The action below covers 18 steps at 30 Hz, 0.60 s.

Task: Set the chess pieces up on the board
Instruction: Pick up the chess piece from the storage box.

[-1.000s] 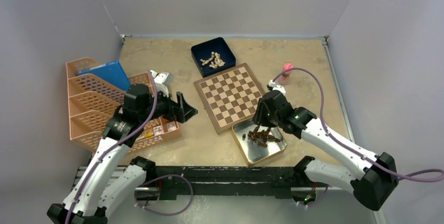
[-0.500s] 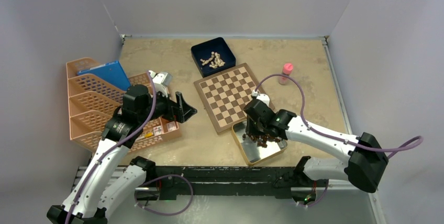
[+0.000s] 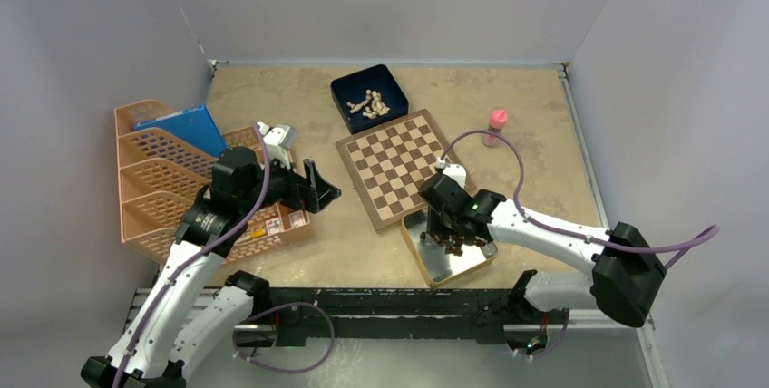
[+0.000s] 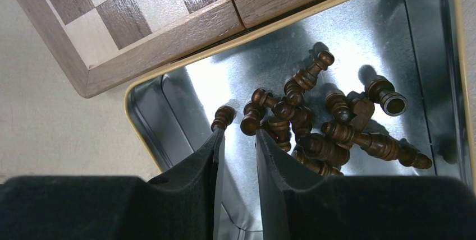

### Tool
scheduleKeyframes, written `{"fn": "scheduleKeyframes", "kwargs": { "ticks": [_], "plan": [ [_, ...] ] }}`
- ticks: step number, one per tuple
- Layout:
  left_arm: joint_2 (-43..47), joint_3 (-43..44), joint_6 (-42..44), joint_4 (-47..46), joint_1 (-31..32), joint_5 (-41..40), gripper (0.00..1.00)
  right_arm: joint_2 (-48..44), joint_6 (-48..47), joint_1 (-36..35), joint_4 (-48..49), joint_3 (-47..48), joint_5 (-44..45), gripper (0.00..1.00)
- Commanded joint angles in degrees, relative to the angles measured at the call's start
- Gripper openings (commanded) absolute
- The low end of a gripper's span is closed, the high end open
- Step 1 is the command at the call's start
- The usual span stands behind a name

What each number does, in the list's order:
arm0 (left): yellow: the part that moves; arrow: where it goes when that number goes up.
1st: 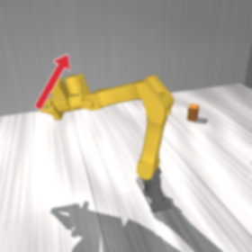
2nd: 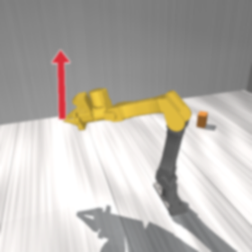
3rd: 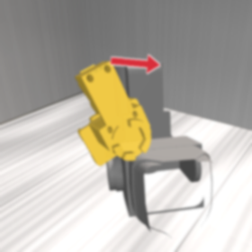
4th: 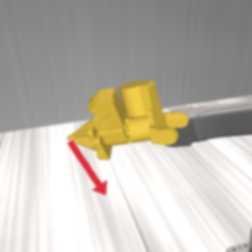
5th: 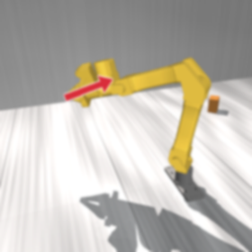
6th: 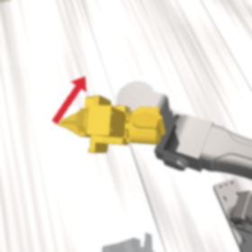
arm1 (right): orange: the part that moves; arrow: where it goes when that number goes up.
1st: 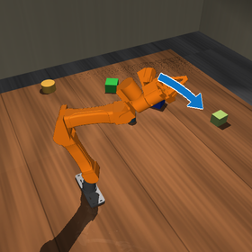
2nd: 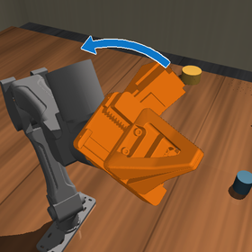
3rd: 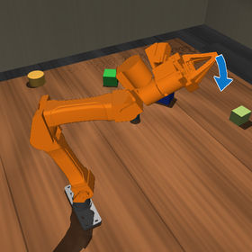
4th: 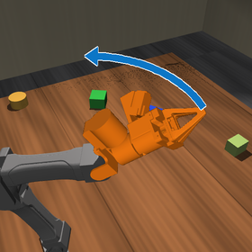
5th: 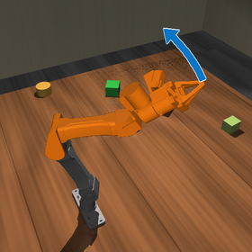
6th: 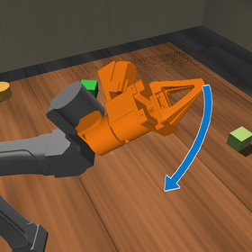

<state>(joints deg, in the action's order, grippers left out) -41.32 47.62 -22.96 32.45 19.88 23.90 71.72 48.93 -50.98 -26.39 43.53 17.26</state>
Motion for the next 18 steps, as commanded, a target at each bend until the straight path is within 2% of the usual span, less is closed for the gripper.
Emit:
{"fn": "scheduleKeyframes", "kwargs": {
  "ticks": [1, 18],
  "plan": [
    [0.6, 0.6, 0.6, -1.1, -0.5, 0.3, 0.98, 0.7, 1.6, -0.2, 0.3, -0.2, 2.6, 0.29],
    [0.9, 0.6, 0.7, -1.1, -0.5, 0.3, 0.98, 3.5, 2.9, -0.6, -0.1, -0.1, 3.8, 0.28]
  ]
}}
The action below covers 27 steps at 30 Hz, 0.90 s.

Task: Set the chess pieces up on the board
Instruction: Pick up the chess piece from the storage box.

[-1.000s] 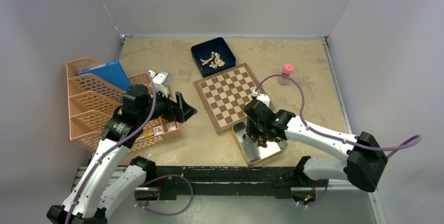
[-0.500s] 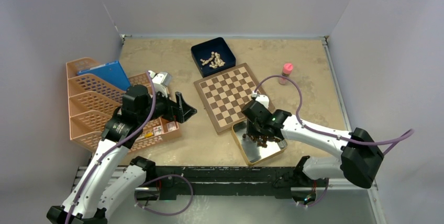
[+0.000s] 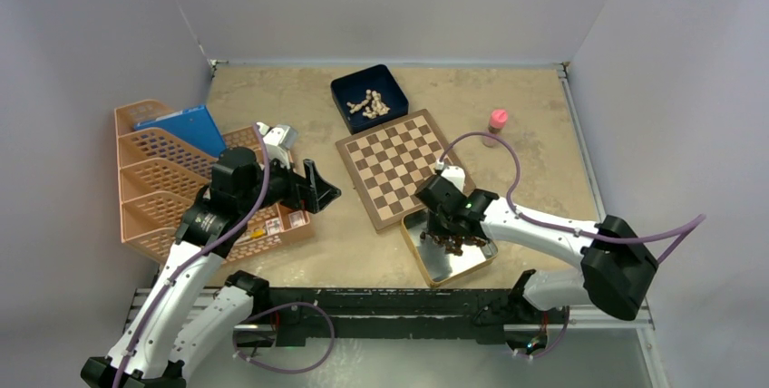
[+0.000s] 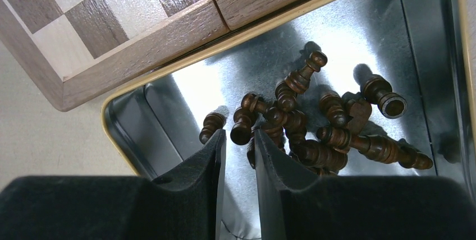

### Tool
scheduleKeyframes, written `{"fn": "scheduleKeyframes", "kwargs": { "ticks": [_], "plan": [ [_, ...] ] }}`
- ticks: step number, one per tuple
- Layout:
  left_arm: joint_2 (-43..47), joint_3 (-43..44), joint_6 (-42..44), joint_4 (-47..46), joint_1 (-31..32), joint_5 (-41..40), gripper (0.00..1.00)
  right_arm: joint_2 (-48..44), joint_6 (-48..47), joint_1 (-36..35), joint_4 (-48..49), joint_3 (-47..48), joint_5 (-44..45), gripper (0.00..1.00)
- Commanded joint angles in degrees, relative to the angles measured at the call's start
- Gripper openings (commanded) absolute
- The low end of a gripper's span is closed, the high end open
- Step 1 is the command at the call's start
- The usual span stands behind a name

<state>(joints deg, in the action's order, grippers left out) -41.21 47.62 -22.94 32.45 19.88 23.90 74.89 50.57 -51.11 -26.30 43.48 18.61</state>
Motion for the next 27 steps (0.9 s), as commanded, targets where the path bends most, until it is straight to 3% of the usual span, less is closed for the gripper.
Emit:
{"fn": "scheduleKeyframes", "kwargs": {
  "ticks": [1, 21, 27],
  "plan": [
    [0.7, 0.6, 0.7, -1.1, -0.5, 0.4, 0.97, 0.5, 1.2, -0.5, 0.0, -0.1, 2.3, 0.28],
    [0.6, 0.6, 0.7, -0.9, -0.5, 0.2, 0.97, 2.2, 1.2, -1.1, 0.3, 0.1, 2.4, 0.25],
    [1.0, 0.4, 0.5, -1.0, -0.5, -0.1, 0.97, 1.0, 1.2, -1.2, 0.3, 0.2, 3.0, 0.18]
  ]
}}
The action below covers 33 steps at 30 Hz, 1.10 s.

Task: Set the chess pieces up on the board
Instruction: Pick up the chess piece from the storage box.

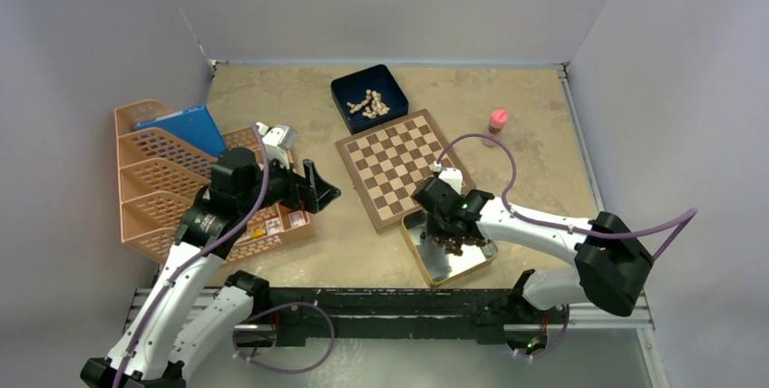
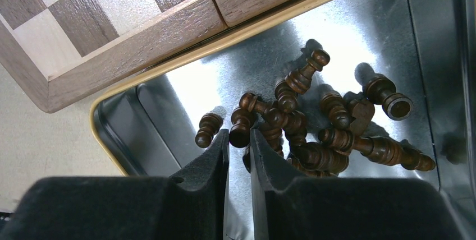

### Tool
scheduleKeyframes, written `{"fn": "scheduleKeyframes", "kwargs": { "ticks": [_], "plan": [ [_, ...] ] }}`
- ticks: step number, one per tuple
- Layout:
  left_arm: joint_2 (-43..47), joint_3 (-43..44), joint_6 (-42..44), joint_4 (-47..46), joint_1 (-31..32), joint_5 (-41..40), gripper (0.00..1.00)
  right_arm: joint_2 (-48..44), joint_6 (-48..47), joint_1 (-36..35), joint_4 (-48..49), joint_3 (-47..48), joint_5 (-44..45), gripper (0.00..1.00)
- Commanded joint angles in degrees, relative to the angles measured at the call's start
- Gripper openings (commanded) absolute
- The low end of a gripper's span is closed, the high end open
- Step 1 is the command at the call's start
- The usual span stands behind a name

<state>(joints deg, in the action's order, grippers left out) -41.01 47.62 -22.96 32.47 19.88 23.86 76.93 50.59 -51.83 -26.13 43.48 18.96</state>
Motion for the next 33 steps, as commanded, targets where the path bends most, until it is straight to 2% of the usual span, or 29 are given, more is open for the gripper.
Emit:
{"fn": "scheduleKeyframes", "kwargs": {
  "ticks": [1, 14, 22, 26, 33],
  "plan": [
    [0.7, 0.5, 0.5, -1.0, -0.5, 0.0, 0.97, -1.3, 1.3, -0.5, 0.0, 0.3, 2.7, 0.17],
    [0.3, 0.4, 0.6, -1.0, -0.5, 0.1, 0.97, -6.5, -0.2, -0.6, -4.7, 6.0, 0.4, 0.13],
    [0.1, 0.3, 0.6, -1.1, -0.5, 0.8, 0.98, -5.7, 0.3, -0.6, -11.3, 12.6, 3.9, 0.12],
    [0.1, 0.3, 0.6, -1.0, -0.5, 1.1, 0.98, -3.5, -1.7, -0.6, -11.9, 17.3, 6.0, 0.12],
    [1.4, 0.2, 0.3, -0.9, -0.5, 0.0, 0.97, 5.4, -6.7, -0.5, -7.4, 23.6, 4.5, 0.11]
  ]
}}
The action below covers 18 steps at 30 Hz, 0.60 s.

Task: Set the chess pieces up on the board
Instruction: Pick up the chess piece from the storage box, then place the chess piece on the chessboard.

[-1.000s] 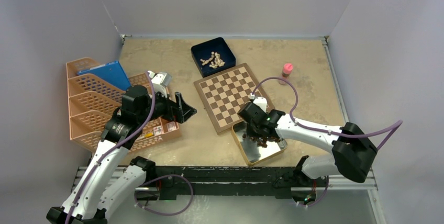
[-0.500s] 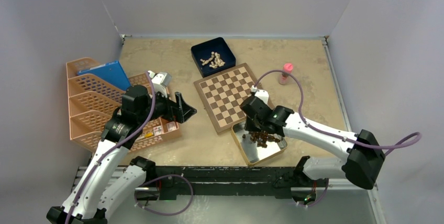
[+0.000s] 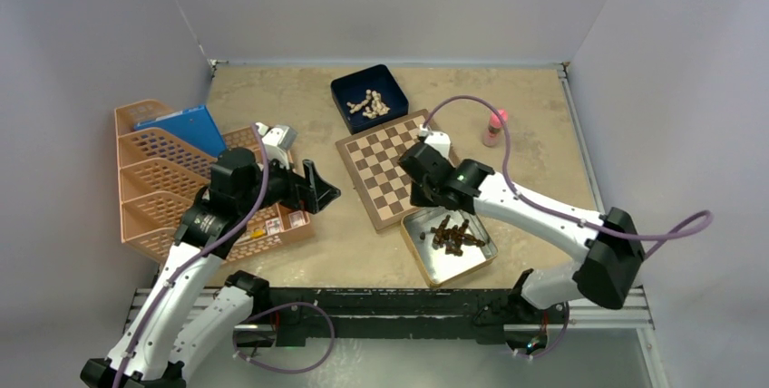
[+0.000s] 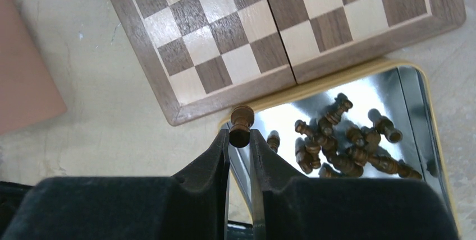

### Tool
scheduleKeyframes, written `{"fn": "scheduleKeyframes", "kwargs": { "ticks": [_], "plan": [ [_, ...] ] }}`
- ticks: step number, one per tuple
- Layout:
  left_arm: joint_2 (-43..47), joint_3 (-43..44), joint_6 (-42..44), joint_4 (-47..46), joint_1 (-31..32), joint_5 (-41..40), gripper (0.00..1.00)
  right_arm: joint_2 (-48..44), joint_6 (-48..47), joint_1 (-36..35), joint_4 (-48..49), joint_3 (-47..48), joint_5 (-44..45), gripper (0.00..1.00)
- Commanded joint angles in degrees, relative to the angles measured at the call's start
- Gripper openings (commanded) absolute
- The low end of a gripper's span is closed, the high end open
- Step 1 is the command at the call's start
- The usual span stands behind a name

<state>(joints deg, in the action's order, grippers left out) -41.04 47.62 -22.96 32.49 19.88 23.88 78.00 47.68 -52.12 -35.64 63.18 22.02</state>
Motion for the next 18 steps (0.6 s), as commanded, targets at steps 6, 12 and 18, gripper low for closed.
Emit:
{"fn": "scheduleKeyframes", "kwargs": {
  "ticks": [6, 12, 18],
  "plan": [
    [3.2, 0.4, -0.4, -0.3, -0.5, -3.1, 0.97, 9.8, -6.6, -0.3, 4.0, 7.2, -0.9, 0.11],
    [4.7, 0.8, -1.8, 0.9, -0.5, -8.2, 0.96, 13.9, -9.0, -0.8, 6.4, 8.4, -3.9, 0.11],
    [7.8, 0.8, -2.8, 1.7, -0.5, -12.7, 0.96, 18.0, -10.1, -1.9, 6.0, 10.4, -4.1, 0.11]
  ]
}}
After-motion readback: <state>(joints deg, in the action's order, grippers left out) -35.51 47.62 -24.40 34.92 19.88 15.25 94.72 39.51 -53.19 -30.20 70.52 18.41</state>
